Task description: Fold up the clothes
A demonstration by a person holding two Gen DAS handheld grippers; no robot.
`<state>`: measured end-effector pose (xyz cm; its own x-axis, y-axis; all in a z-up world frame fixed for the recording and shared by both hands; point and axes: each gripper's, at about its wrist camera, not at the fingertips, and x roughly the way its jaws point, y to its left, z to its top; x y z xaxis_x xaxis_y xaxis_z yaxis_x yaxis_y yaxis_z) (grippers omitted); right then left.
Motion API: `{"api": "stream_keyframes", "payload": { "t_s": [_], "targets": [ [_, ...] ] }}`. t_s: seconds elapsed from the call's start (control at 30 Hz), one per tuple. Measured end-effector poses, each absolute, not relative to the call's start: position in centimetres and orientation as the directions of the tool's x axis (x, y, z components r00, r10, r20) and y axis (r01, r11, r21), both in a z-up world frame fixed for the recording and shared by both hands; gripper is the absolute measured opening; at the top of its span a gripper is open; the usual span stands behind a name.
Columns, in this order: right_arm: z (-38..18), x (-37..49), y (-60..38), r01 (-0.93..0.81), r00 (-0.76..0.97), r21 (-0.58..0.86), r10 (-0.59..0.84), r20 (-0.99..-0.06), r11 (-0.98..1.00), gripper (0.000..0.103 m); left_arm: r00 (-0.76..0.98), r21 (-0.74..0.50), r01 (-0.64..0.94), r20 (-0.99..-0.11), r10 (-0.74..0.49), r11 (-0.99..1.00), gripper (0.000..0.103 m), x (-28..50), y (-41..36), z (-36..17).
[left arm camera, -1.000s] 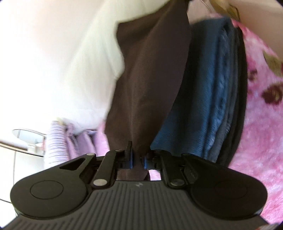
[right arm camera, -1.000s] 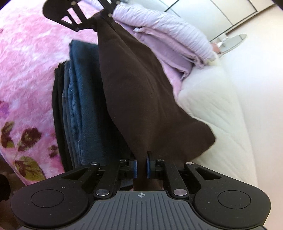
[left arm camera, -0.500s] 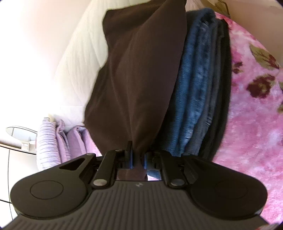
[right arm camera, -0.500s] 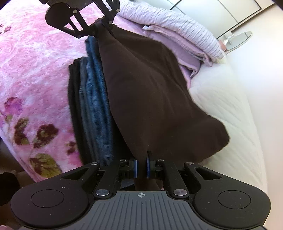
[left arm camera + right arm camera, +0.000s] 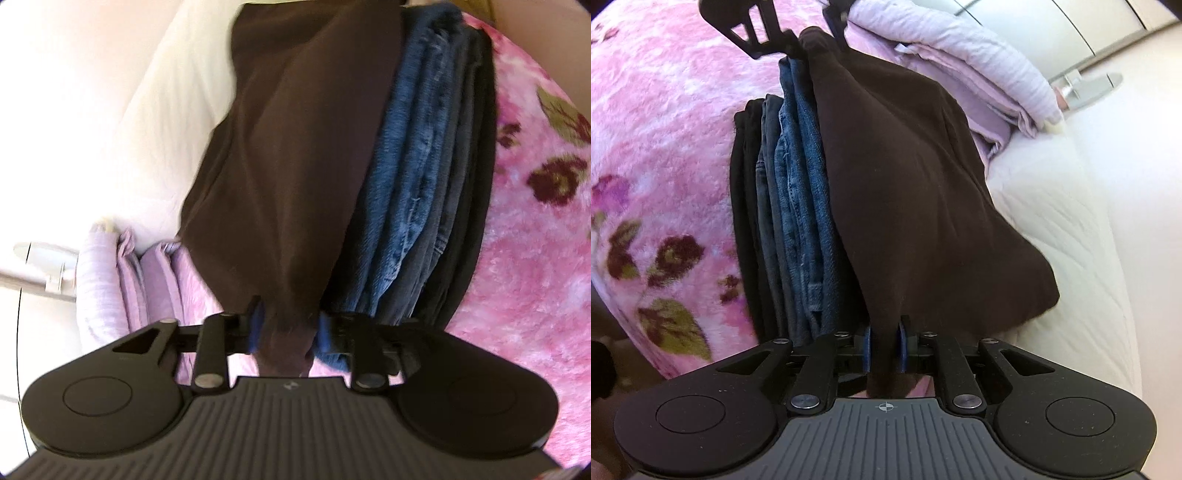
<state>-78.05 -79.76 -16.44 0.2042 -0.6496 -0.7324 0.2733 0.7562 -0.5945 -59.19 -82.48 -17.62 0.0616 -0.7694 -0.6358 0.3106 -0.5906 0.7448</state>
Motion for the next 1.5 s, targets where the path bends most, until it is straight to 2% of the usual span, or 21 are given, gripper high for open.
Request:
{"api": "stream_keyframes", "payload": {
  "t_s": [0.03, 0.1, 0.17, 0.2, 0.27, 0.37, 0.47, 0.57, 0.7, 0.83, 0.93, 1.1, 1.23, 1.5],
  "targets": [
    [-16.2, -78.1, -79.6, 0.315, 0.195, -0.563, -0.633, -0.749, 0.764, 0.027, 0.071, 0.724, 0.362, -0.649, -0.757, -0.587, 0.037, -58.9, -82.5, -16.9],
    [-15.6, -78.2, -79.3, 0.399, 0.181, -0.495, -0.596, -0.783, 0.772, 0.066, 0.086, 0.665, 0.480, -0.685, -0.723, -0.572, 0.048, -58.1, -82.4, -15.4],
    [-15.1, -78.2, -79.0, 0.480, 0.171, -0.424, -0.556, -0.814, 0.768, 0.073, 0.081, 0.561, 0.627, -0.737, -0.671, -0.540, 0.053, -58.3, -82.4, -14.2],
    [-14.8, -78.3, -78.9, 0.519, 0.167, -0.387, -0.534, -0.828, 0.762, 0.073, 0.082, 0.515, 0.688, -0.756, -0.650, -0.512, 0.055, -58.1, -82.2, -13.7],
    [-14.1, -78.6, -79.1, 0.668, 0.200, -0.211, -0.445, -0.873, 0.714, 0.073, 0.093, 0.434, 0.788, -0.784, -0.614, -0.436, 0.063, -57.1, -81.3, -12.6],
    [-13.8, -79.5, -79.5, 0.841, 0.245, 0.033, -0.326, -0.913, 0.541, 0.073, 0.087, 0.309, 0.899, -0.821, -0.565, -0.311, 0.072, -55.7, -79.8, -10.9],
    [-12.8, -80.1, -78.8, 0.914, 0.264, 0.132, -0.316, -0.911, 0.384, 0.074, 0.046, 0.194, 0.955, -0.843, -0.536, -0.222, 0.085, -54.0, -77.1, -9.0],
    [-10.6, -79.9, -77.2, 0.942, 0.233, 0.106, -0.395, -0.888, 0.317, 0.074, -0.039, 0.058, 0.983, -0.859, -0.511, -0.172, 0.087, -53.8, -75.4, -7.6],
    [-8.0, -79.3, -73.4, 0.971, 0.203, 0.108, -0.492, -0.847, 0.215, 0.074, -0.124, -0.026, 0.982, -0.836, -0.534, -0.189, 0.088, -52.9, -72.5, -7.1],
    [-5.5, -77.5, -68.7, 0.989, 0.146, 0.100, -0.565, -0.812, 0.112, 0.074, -0.153, -0.003, 0.968, -0.800, -0.581, -0.251, 0.089, -51.3, -68.1, -5.2],
    [-3.7, -75.9, -65.5, 0.992, 0.126, 0.111, -0.605, -0.786, 0.062, 0.074, -0.136, 0.024, 0.970, -0.772, -0.621, -0.243, 0.093, -50.2, -65.2, -4.5],
    [-1.4, -73.6, -61.3, 0.993, 0.085, 0.120, -0.629, -0.773, -0.013, 0.074, -0.148, -0.012, 0.976, -0.774, -0.615, -0.220, 0.094, -48.5, -62.0, -3.1],
    [-0.4, -72.0, -59.4, 0.994, 0.061, 0.102, -0.639, -0.767, -0.028, 0.074, -0.164, -0.033, 0.976, -0.766, -0.621, -0.216, 0.094, -48.2, -60.5, -2.0],
    [1.3, -70.0, -57.9, 0.999, 0.029, 0.045, -0.678, -0.734, -0.006, 0.074, -0.141, 0.013, 0.974, -0.752, -0.644, -0.228, 0.093, -48.7, -58.7, -1.0]
  ]
}}
